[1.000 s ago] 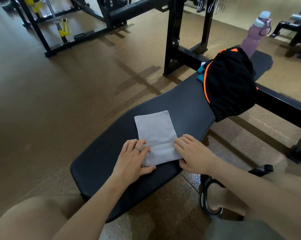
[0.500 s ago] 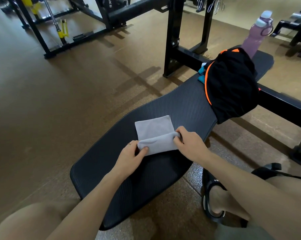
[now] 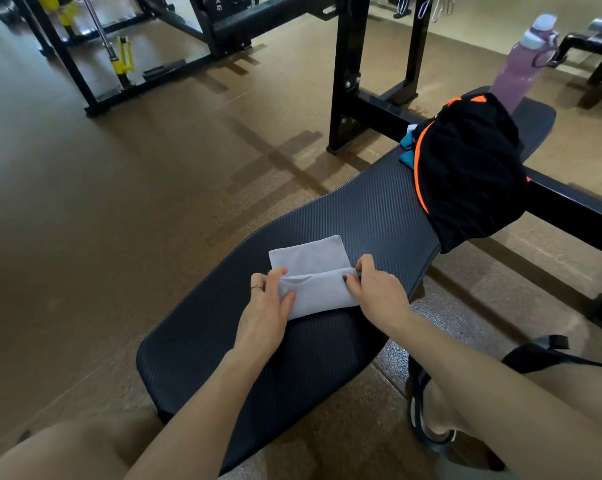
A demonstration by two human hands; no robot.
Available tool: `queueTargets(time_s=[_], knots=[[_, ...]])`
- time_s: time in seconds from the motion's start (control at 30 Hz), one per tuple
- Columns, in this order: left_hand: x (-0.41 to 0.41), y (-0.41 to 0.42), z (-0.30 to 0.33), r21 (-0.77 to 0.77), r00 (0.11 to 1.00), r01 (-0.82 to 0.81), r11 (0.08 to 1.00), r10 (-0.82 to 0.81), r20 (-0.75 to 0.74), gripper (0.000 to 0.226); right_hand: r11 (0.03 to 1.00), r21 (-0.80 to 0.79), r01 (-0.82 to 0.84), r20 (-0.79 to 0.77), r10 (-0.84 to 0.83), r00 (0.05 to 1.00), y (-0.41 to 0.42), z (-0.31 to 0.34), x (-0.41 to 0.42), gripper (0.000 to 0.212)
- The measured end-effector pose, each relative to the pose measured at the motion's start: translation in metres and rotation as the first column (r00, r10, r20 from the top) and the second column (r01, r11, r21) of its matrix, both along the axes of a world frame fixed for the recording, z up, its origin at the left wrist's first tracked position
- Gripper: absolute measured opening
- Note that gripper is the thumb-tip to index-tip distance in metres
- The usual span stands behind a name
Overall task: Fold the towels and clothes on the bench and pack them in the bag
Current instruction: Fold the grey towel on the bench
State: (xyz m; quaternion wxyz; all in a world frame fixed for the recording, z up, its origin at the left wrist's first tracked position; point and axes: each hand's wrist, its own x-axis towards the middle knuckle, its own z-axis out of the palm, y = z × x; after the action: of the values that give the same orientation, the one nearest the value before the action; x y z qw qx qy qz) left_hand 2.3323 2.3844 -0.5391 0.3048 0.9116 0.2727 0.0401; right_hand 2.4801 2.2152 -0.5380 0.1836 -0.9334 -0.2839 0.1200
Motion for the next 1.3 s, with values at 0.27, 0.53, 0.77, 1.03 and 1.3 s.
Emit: queueTargets(time_s=[0.27, 0.53, 0.77, 1.03, 1.3], knots=[[-0.011, 0.006, -0.001, -0.105, 0.996, 0.056, 0.993, -0.047, 0.081, 0.022, 0.994, 0.112, -0.010, 0.071, 0.002, 0.997, -0.003, 0.001, -0.002, 0.020], [0.001, 0.009, -0.005, 0.555, 0.970, 0.229, 0.799, -0.238, -0.058, 0.028, 0.987, -0.082, -0.137, 0.353, 0.157, 0.922, 0.008, 0.000, 0.000, 0.021], [-0.006, -0.001, 0.001, 0.603, 0.912, 0.409, 0.684, -0.329, -0.245, 0.075, 0.787, -0.201, -0.583, 0.485, 0.597, 0.639, -0.008, 0.013, 0.010, 0.019], [0.018, 0.014, 0.027, 0.444, 0.896, 0.431, 0.786, -0.312, -0.317, 0.028, 0.869, -0.075, -0.489, 0.207, 0.493, 0.845, 0.002, 0.017, 0.024, 0.015], [0.040, 0.045, 0.049, 0.021, 0.886, 0.289, 0.957, -0.258, -0.385, 0.018, 0.985, 0.125, -0.118, -0.384, 0.158, 0.910, 0.014, 0.032, 0.025, 0.015]])
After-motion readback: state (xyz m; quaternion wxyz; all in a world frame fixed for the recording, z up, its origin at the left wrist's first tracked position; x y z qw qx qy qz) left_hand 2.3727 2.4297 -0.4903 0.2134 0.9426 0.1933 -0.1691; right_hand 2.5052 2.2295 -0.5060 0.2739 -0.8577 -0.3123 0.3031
